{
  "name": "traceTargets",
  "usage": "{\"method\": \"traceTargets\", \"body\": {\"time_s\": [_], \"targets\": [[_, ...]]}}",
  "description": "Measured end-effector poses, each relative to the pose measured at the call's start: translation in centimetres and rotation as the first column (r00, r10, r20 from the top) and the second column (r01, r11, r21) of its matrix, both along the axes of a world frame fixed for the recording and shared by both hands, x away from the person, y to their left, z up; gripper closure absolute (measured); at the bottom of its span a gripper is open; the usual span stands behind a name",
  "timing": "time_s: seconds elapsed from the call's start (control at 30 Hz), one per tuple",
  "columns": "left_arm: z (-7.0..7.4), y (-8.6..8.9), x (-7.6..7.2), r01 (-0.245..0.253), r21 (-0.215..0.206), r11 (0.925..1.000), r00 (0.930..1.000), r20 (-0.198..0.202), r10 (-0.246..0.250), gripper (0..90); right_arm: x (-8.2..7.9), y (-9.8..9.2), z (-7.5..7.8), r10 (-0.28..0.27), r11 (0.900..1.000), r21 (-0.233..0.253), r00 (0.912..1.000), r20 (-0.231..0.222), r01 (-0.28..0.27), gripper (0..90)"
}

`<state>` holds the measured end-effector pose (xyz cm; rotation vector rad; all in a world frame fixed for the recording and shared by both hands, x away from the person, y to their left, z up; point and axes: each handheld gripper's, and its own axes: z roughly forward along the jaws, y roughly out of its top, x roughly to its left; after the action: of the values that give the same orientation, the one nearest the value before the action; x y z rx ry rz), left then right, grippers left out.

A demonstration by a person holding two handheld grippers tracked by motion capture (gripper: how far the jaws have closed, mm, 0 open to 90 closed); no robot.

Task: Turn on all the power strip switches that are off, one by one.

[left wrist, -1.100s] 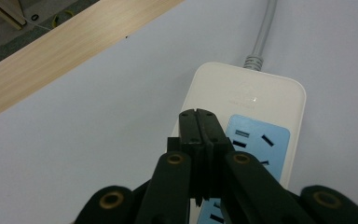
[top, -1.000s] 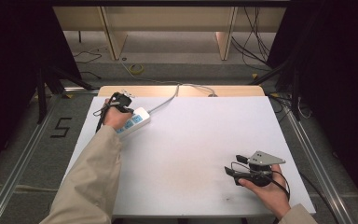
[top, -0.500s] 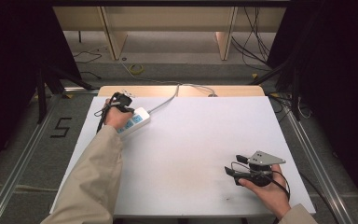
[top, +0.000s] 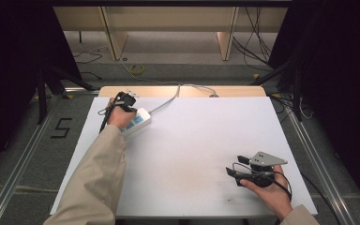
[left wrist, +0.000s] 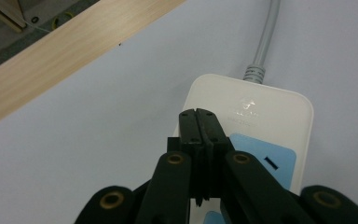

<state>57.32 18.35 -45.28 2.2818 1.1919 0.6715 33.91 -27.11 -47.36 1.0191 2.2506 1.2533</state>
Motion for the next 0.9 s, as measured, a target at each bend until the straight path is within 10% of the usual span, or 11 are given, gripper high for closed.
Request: {"method": "traceTargets", "body": {"time_s": [0.9], "targets": [[-0.05,0.33,0.23,-0.019,0.0,0.9998,0.9995,-0.026,0.019,90.0,-0.05,-0.04,0.08,0.002,1.0,-0.003,1.0,0.002,-0.002,33.1]]}}
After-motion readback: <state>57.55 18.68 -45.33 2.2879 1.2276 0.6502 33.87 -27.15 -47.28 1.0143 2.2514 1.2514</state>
